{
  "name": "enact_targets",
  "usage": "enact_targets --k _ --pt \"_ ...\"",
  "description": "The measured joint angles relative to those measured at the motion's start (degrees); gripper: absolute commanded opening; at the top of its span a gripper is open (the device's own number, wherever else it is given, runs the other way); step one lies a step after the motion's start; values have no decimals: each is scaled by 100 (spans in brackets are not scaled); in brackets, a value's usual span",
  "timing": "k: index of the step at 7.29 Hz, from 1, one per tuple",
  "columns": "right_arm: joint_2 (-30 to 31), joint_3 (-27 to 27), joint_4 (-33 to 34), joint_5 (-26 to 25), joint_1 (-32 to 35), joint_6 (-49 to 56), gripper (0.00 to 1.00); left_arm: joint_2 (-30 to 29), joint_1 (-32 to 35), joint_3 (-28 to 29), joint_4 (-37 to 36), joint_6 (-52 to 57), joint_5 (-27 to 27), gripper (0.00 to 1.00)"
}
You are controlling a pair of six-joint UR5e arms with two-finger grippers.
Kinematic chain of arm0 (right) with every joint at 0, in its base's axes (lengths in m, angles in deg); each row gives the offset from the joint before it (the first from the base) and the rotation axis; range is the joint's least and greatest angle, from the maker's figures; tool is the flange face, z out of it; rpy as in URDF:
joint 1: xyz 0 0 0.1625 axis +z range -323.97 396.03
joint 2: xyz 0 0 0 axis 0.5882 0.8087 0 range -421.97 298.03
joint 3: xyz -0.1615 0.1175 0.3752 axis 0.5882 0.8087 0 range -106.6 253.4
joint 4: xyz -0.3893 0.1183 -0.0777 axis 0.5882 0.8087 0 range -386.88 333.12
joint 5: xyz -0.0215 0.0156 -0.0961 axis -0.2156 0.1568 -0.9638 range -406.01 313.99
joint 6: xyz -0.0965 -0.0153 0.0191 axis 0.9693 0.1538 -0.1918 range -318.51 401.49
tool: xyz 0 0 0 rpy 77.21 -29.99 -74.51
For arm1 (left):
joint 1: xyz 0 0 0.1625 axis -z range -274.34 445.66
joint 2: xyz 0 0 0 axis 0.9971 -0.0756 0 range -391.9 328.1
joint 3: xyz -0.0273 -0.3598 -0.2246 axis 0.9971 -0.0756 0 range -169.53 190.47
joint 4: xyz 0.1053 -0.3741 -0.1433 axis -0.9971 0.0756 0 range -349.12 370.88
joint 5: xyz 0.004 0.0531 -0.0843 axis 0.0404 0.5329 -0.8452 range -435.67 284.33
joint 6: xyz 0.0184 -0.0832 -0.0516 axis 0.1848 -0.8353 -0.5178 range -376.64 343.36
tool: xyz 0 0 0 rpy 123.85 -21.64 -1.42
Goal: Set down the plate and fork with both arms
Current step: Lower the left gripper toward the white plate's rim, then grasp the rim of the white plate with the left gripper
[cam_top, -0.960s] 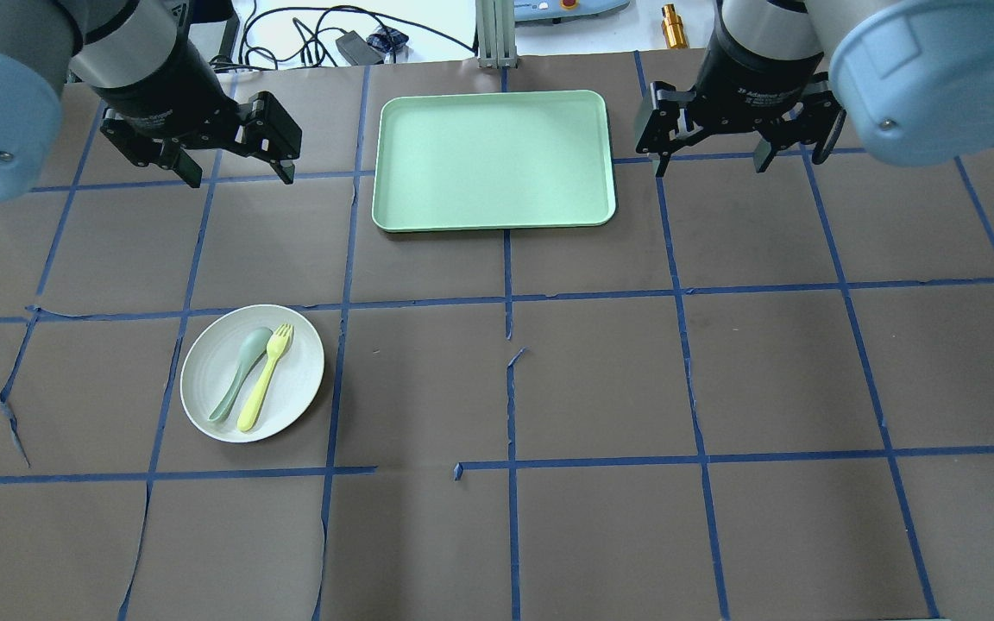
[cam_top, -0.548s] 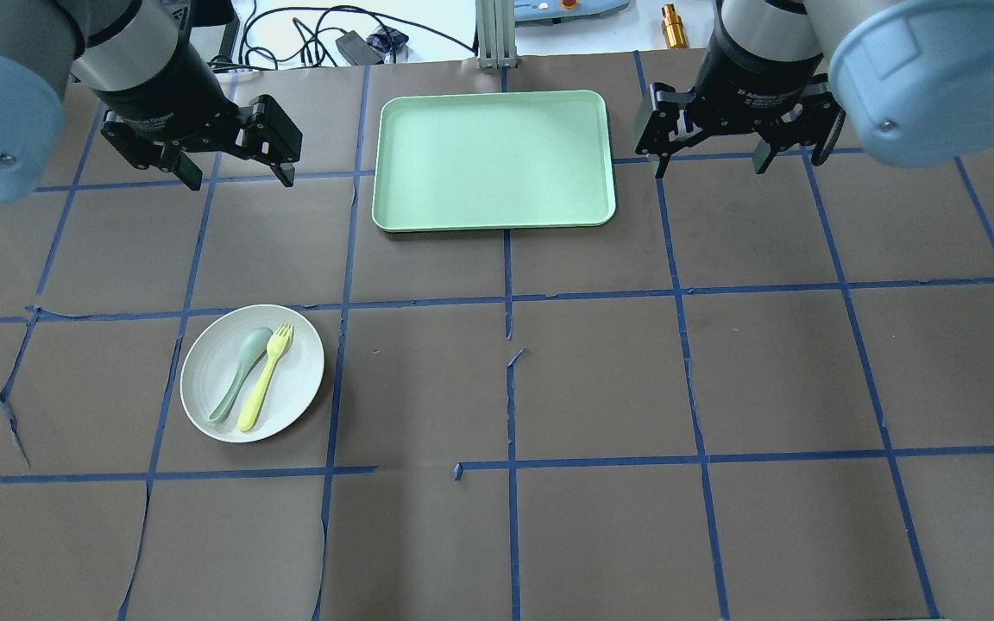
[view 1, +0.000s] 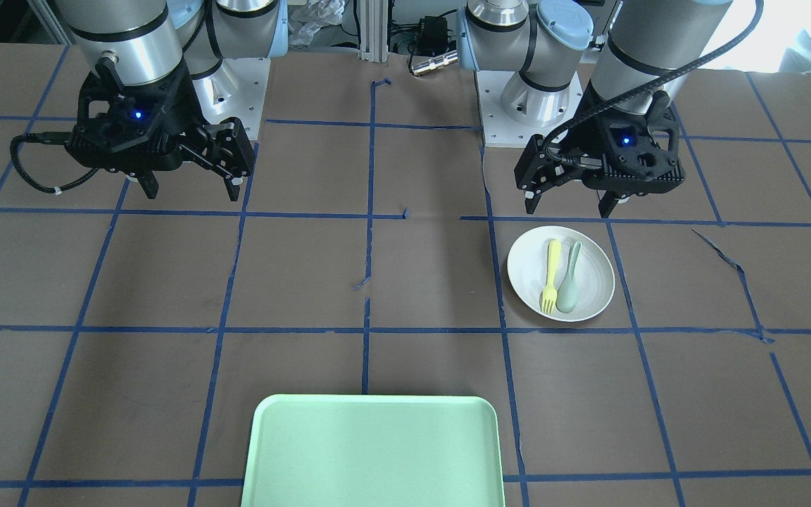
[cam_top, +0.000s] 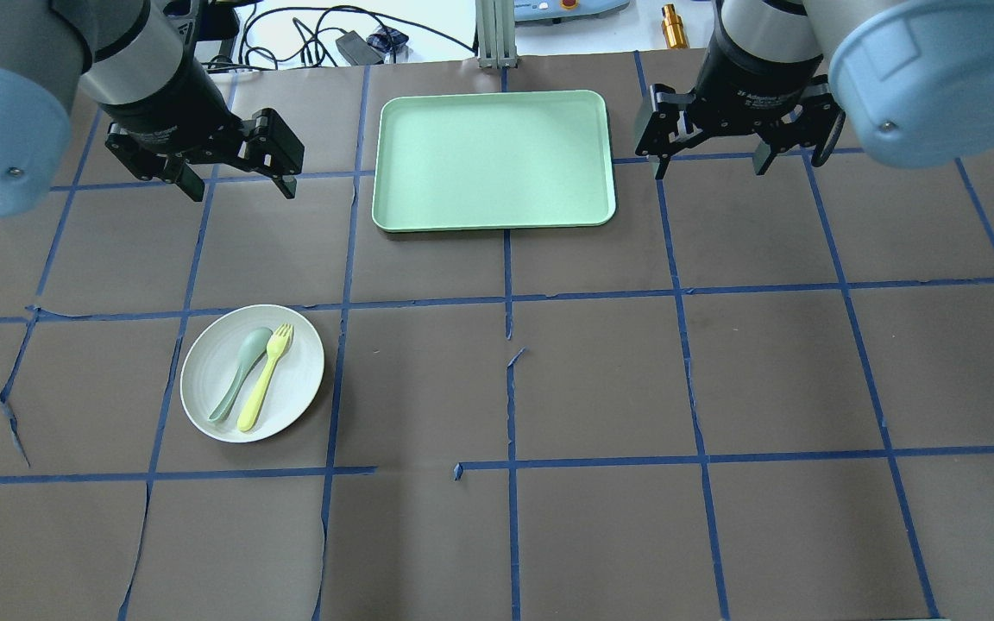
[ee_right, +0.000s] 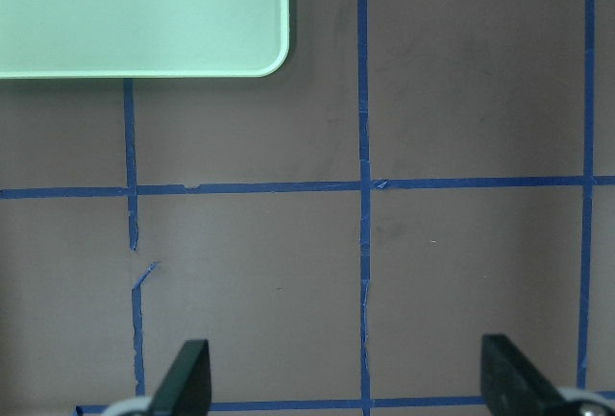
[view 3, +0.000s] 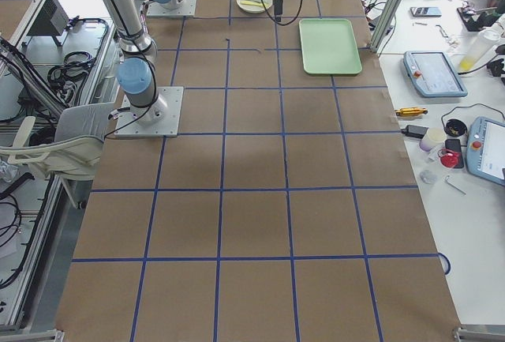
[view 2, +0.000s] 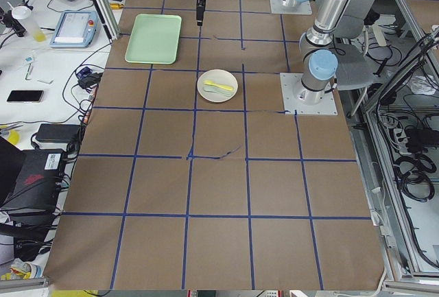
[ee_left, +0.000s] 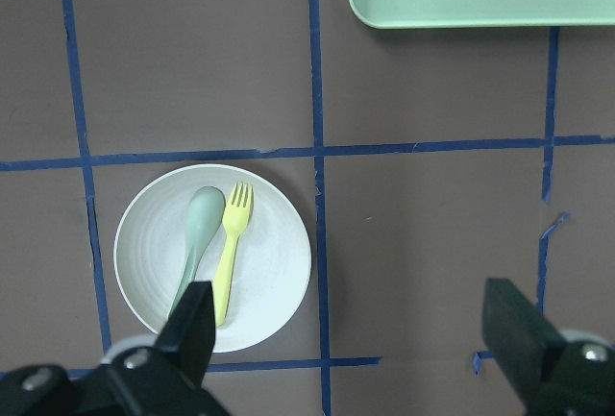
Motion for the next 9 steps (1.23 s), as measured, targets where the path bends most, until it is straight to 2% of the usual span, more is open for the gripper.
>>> enact_targets --k 6,7,9 --pt "-4 -5 -1 1 0 8 100 -31 -143 -110 4 212 73 100" --pt "-4 -14 -1 0 0 8 100 -54 -374 -327 -75 414 211 100" --pt "-2 -29 -1 0 0 8 100 -115 -1119 -1249 -1001 1100 380 98"
